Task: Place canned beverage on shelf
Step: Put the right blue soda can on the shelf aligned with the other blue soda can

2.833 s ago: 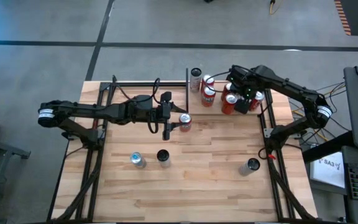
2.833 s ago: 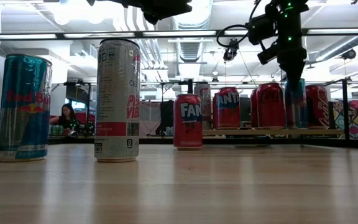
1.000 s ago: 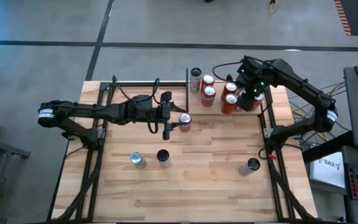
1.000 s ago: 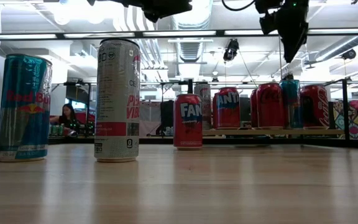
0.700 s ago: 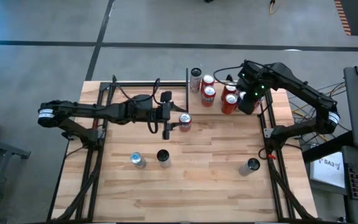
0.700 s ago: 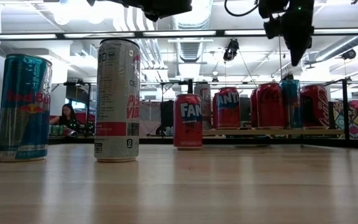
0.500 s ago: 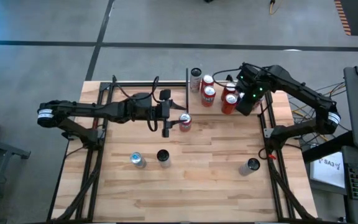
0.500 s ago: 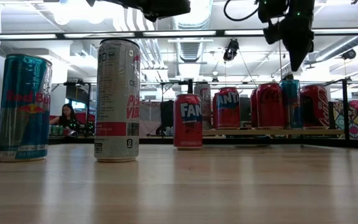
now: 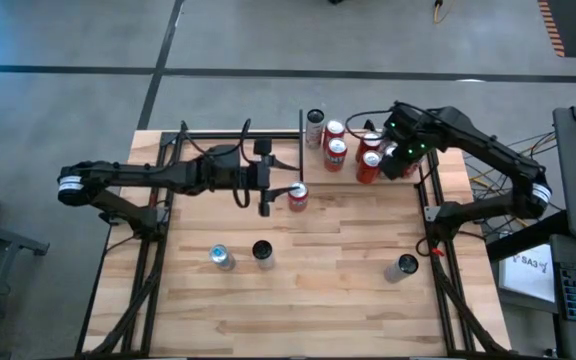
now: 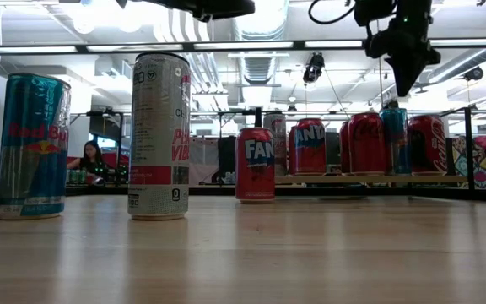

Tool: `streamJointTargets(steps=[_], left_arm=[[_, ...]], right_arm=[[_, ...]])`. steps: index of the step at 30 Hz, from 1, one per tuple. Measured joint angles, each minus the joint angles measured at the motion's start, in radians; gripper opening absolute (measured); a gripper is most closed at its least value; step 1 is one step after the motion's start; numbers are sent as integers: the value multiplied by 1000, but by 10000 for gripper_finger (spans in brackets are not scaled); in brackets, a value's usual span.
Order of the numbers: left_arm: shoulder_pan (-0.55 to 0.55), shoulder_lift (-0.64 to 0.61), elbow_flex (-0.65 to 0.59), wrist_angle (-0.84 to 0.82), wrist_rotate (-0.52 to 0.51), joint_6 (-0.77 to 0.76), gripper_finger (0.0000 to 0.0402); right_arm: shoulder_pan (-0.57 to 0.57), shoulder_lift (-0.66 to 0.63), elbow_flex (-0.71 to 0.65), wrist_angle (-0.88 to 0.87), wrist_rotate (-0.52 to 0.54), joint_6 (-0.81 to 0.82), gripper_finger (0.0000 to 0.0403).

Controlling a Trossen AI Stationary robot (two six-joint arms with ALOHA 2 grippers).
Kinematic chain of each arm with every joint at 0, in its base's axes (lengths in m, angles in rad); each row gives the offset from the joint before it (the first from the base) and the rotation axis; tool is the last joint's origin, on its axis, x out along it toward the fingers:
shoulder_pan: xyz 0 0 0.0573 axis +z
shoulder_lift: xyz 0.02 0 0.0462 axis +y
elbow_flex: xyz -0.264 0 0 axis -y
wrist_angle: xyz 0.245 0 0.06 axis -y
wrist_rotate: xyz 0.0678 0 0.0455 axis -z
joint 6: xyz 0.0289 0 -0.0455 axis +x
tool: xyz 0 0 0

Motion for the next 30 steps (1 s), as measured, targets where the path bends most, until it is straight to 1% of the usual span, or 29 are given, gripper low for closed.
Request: streamJointTargets(steps=[6, 11, 14, 17, 19, 21, 30], left_arm=[[15, 5, 0, -27, 0, 28, 190], [16, 6, 0, -49, 0, 55, 190], [16, 6, 0, -50, 0, 81, 190], [16, 6, 0, -50, 0, 106, 190], [16, 6, 0, -50, 0, 115, 190], [17, 6, 0, -50, 0, 121, 190], [27, 6, 0, -49, 0, 122, 190]], right_arm=[[0, -7, -25, 4, 9, 30, 9], [0, -7, -31, 61, 19, 64, 9], [0, -7, -33, 115, 63, 80, 9], [0, -3, -43, 150, 70, 81, 9], [0, 0, -52, 171, 93, 83, 9], [0, 0, -68, 181, 121, 95, 9], [0, 0, -112, 188, 151, 114, 9]])
